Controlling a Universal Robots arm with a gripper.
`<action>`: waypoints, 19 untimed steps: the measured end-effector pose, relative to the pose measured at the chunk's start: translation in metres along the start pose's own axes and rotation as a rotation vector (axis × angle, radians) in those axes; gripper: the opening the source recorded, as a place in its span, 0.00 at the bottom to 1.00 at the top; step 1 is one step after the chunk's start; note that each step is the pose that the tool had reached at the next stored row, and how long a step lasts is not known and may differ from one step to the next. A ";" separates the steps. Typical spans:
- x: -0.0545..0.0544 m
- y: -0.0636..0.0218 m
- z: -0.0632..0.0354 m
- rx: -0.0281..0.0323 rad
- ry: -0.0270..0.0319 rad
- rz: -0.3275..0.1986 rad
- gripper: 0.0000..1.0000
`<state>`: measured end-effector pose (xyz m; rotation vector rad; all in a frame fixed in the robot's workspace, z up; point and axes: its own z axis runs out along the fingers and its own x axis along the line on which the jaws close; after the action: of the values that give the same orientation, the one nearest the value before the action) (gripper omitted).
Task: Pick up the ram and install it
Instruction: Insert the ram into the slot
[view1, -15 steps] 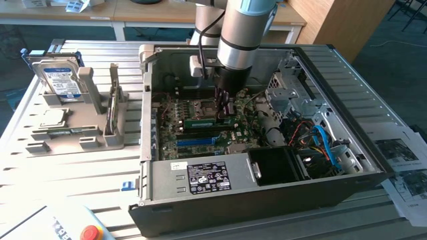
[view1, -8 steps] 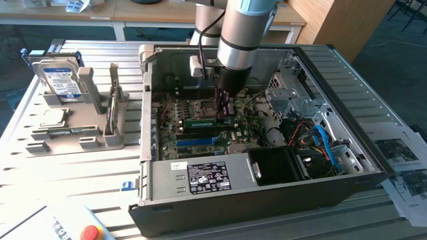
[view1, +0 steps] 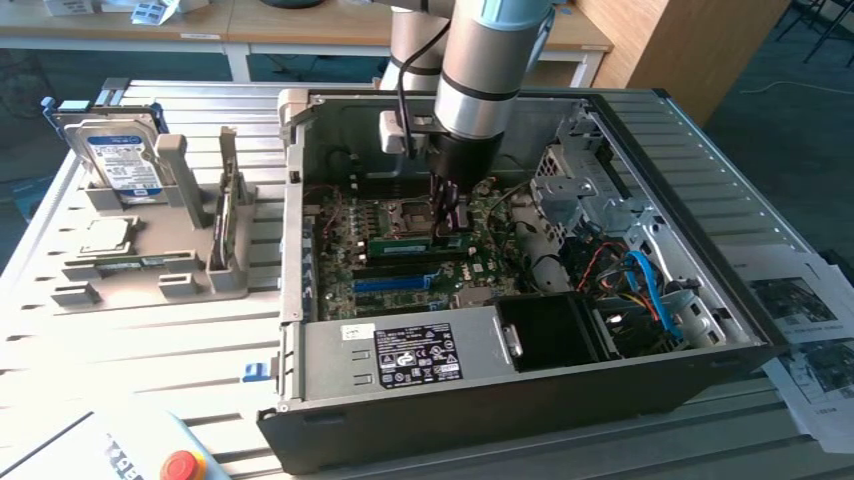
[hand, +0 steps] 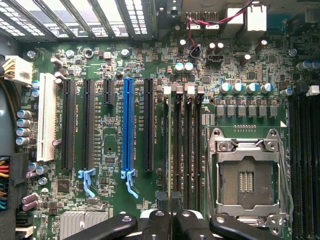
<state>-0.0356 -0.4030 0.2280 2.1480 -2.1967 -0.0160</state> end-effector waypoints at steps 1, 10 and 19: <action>0.000 -0.0001 0.0000 0.0001 0.0000 -0.001 0.12; 0.000 -0.0003 0.0000 0.0003 0.0002 -0.005 0.12; 0.000 -0.0003 0.0005 0.0005 0.0002 -0.008 0.12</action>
<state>-0.0354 -0.4032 0.2274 2.1568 -2.1883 -0.0157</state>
